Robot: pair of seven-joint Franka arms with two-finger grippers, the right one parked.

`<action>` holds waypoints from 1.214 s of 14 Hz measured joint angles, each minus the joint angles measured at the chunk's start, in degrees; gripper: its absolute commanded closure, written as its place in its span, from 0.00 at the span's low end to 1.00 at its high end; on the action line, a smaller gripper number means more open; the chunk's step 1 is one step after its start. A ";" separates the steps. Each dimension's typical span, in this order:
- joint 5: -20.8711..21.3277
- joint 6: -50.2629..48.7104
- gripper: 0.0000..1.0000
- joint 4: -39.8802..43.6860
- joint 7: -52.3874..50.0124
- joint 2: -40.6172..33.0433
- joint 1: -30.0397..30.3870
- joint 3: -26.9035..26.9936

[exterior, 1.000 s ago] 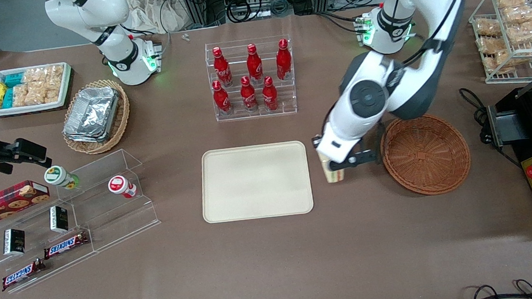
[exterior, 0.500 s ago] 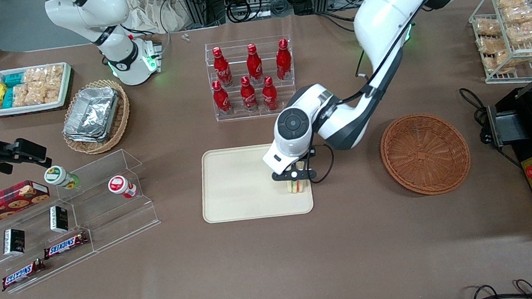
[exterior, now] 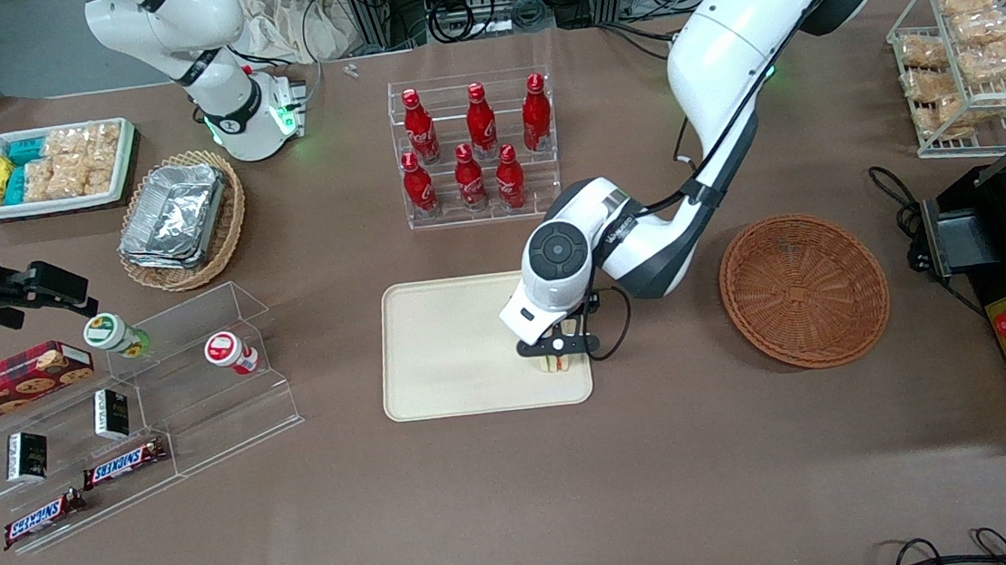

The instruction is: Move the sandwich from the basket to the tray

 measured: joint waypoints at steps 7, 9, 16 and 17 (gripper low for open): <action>-1.90 -13.70 0.00 1.18 2.95 -15.00 12.50 0.21; -3.81 -16.40 0.00 1.05 6.35 -16.71 15.86 0.22; -10.35 -29.29 0.00 0.92 21.54 -23.05 25.18 5.44; -10.86 -30.16 0.00 0.69 22.63 -24.55 23.75 8.83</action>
